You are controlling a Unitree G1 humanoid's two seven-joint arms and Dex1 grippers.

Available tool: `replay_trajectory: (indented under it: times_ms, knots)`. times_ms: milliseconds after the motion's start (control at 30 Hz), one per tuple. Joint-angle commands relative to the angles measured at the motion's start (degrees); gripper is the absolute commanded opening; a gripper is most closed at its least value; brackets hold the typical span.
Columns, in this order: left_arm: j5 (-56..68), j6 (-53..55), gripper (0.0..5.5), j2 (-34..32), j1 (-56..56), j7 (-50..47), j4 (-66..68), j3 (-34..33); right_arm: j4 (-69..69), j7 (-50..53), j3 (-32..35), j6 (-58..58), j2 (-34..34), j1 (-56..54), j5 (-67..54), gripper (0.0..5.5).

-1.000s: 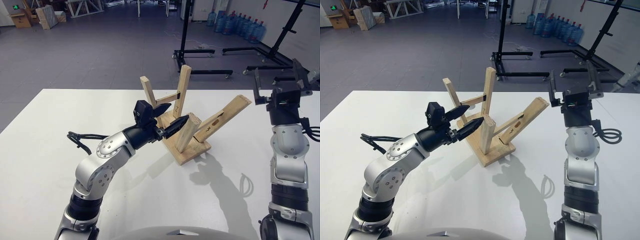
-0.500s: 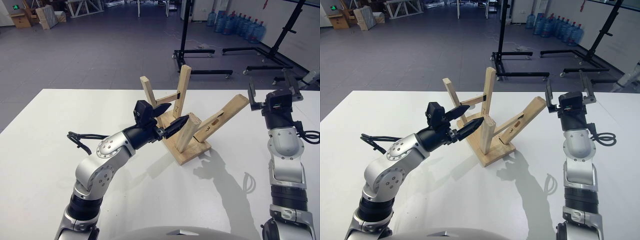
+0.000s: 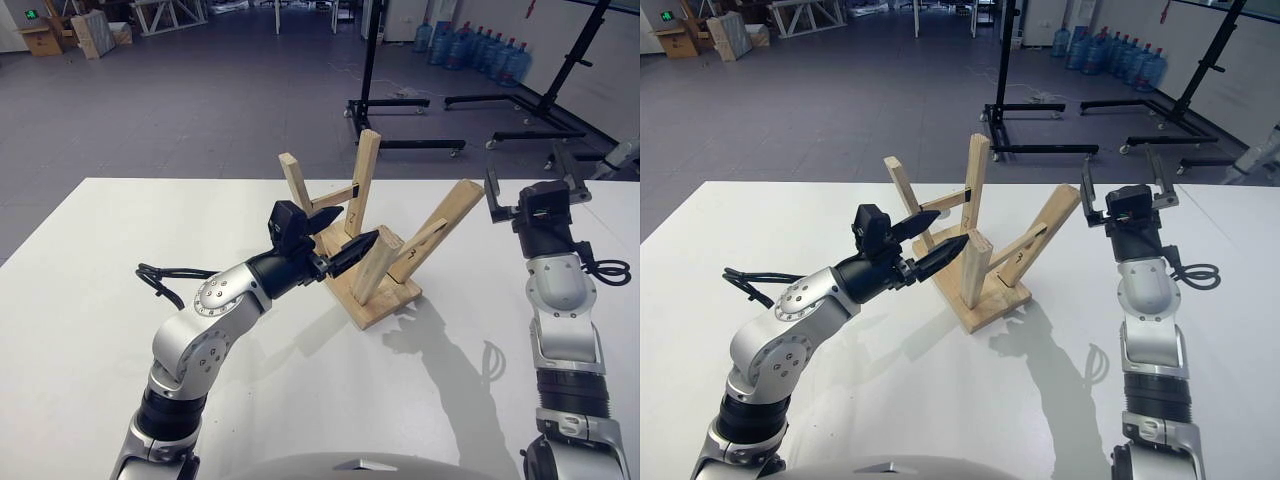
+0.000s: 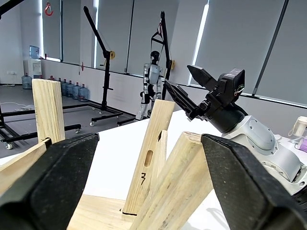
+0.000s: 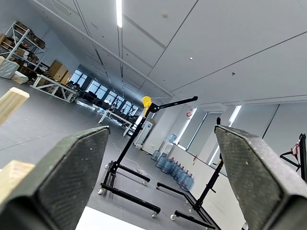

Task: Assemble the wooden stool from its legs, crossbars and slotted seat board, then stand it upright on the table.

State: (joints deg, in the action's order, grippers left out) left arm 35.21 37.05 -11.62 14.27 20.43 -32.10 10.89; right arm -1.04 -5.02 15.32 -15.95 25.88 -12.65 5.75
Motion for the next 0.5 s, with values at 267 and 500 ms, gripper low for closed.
replay_trajectory:
  times_ms: [267, 500]
  knots:
    - [-1.06, 0.04, 3.89, -0.65, 0.44, 0.62, 1.49, 0.05, 2.00, 0.48, 1.61, -3.35, 3.05, -4.36, -0.60, 4.02]
    - [-1.35, -0.24, 3.89, -0.55, 0.69, 0.82, 1.91, 0.29, 1.77, 0.05, -0.32, -3.59, 3.22, -6.31, -0.13, 4.02]
